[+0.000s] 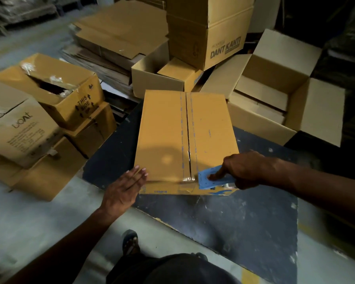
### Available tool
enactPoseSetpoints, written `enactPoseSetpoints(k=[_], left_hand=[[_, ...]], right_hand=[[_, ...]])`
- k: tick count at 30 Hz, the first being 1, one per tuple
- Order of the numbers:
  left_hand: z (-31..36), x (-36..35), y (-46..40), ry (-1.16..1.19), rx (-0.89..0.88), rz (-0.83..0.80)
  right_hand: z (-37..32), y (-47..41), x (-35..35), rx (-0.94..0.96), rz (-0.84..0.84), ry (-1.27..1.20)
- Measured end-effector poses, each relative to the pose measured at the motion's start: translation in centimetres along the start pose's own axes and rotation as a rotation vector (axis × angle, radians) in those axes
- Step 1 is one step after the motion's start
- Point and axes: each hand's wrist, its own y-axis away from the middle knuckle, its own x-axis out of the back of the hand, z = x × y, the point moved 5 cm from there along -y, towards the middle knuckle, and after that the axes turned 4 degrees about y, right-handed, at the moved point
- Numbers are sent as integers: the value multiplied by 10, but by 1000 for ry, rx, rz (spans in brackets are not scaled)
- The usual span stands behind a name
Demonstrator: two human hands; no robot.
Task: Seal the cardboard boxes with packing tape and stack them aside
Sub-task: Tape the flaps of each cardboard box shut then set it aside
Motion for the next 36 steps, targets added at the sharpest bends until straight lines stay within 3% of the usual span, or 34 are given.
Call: enactPoseSetpoints(k=[7,14,21,25,28,31,34,36], left_hand=[[0,2,-1,7,9,-18],[8,10,-6,29,33,-83],[32,-5,8,122,314,-130],[58,15,-4,-54,459,-94],[109,16,-55,35,257,-127],[170,-31,-112,98,27,-315],[195,-71,-136,10,22,-495],[194,-76,-133,-38,35,-493]], right_hand=[[45,22,-37,-75,-117,34],[58,12,-48,-76,-59,14],[54,13,-61,-34,-31,16],[57,16,-62,-37,1,-18],[58,11,-57,-23,-4,-19],[60,5,-45,-3,-4,-36],[62,1,-40,2,-8,-32],[65,1,-42,11,-16,-31]])
